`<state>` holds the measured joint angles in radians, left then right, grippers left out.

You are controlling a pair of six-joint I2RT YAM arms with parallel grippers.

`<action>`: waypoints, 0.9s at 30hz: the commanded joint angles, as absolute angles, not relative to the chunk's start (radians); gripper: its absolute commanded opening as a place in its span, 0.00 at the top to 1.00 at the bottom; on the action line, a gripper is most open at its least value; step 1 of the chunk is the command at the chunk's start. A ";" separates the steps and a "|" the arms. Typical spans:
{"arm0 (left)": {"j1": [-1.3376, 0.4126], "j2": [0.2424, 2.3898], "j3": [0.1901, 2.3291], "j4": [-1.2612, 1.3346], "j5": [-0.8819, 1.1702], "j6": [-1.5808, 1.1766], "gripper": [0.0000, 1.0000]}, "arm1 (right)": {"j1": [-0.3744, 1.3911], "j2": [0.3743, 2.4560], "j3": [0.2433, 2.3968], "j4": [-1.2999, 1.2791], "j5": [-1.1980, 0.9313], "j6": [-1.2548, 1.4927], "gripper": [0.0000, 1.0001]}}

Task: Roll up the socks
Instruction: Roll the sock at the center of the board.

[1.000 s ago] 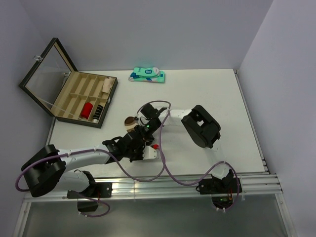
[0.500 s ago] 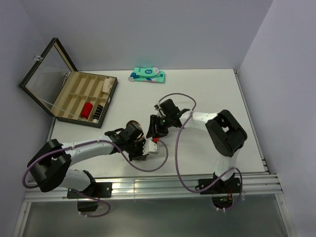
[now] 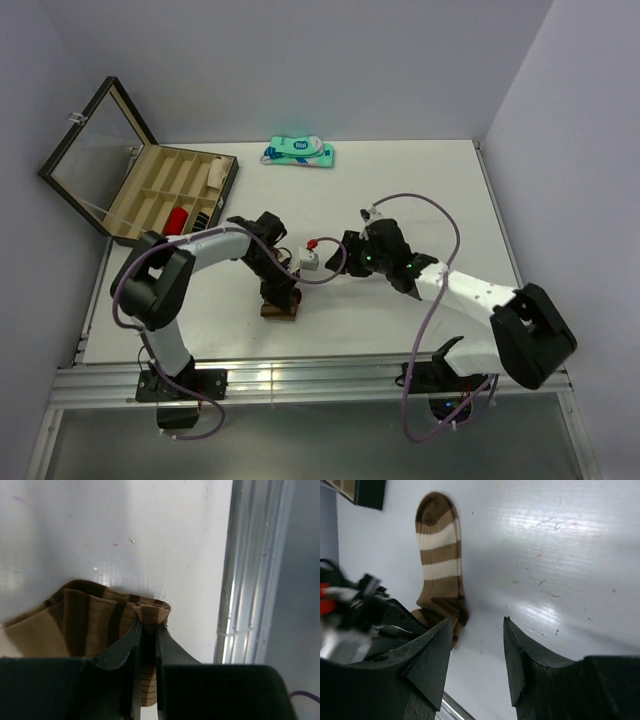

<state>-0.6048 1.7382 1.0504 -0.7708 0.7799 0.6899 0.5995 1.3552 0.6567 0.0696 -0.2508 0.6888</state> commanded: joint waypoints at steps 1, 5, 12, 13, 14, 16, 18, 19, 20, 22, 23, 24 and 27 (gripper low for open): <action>-0.589 1.810 1.098 -0.934 0.902 0.782 1.00 | 0.601 1.202 0.594 0.172 -0.124 0.663 0.48; -0.589 1.884 1.127 -0.995 0.930 0.825 1.00 | 0.667 1.076 0.548 0.140 -0.025 0.608 0.49; -0.588 2.017 1.184 -1.081 0.969 0.856 1.00 | 0.902 1.040 0.581 0.083 0.193 0.519 0.50; -0.588 2.034 1.198 -1.097 0.976 0.862 1.00 | 0.960 1.052 0.592 0.069 0.230 0.523 0.50; -0.589 2.046 1.201 -1.104 0.977 0.870 1.00 | 0.978 1.063 0.594 0.061 0.242 0.520 0.51; -0.586 2.074 1.201 -1.101 0.973 0.859 1.00 | 1.021 1.080 0.591 0.054 0.381 0.563 0.51; -0.584 2.086 1.201 -1.104 0.974 0.864 1.00 | 1.066 1.091 0.595 -0.066 0.524 0.656 0.50; -0.583 2.088 1.203 -1.103 0.970 0.859 1.00 | 1.055 1.086 0.595 -0.087 0.543 0.690 0.49; -0.583 2.085 1.200 -1.088 0.963 0.830 1.00 | 1.045 1.072 0.586 -0.106 0.564 0.701 0.48; -0.583 2.085 1.196 -1.071 0.953 0.819 1.00 | 1.046 1.025 0.575 -0.141 0.627 0.800 0.47; -0.583 2.092 1.200 -1.075 0.953 0.821 1.00 | 1.042 1.011 0.574 -0.187 0.643 0.825 0.47; -0.581 2.095 1.206 -1.089 0.956 0.825 1.00 | 1.034 0.994 0.572 -0.210 0.682 0.871 0.47; -0.581 2.109 1.218 -1.100 0.972 0.828 1.00 | 1.032 0.885 0.548 -0.262 0.729 0.931 0.46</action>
<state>-0.5781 2.0815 1.1950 -1.1072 0.9840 0.8135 1.0374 0.9806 0.5510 -0.1970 0.5724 0.7975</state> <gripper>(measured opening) 0.146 0.534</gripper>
